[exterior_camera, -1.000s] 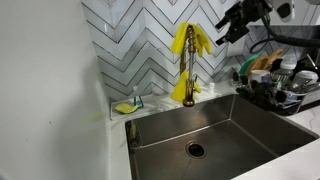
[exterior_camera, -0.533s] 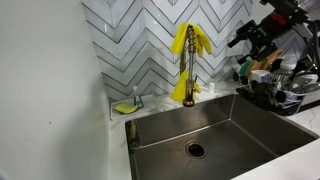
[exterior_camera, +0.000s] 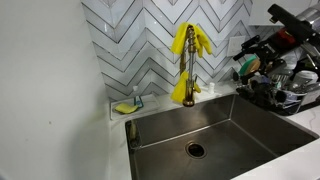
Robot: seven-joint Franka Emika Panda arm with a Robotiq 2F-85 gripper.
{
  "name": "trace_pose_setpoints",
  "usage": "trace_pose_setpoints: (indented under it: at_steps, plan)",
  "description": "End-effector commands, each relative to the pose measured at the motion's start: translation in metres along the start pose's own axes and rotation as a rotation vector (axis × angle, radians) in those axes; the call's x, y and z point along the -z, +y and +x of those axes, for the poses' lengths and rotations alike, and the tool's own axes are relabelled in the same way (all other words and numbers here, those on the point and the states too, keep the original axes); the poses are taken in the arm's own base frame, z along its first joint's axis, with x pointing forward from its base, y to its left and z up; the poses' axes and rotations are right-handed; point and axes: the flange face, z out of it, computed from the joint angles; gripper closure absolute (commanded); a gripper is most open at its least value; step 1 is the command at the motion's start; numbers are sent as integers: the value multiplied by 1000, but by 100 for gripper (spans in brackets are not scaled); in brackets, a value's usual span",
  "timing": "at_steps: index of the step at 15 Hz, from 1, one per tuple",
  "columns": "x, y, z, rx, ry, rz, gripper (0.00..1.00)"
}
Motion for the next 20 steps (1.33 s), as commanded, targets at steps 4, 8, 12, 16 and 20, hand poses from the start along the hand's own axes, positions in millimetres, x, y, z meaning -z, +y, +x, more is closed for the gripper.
trace_pose_setpoints:
  at_steps: [4, 8, 12, 16, 20]
  plan:
    - [-21, 4, 22, -25, -64, -8, 0]
    - [-50, 5, 42, -45, -191, 1, 0]
    - [-80, 12, 54, -97, -303, -29, 0]
    - [-103, 8, 63, -166, -356, -2, 0]
    - [-129, 2, 61, -213, -417, 8, 0]
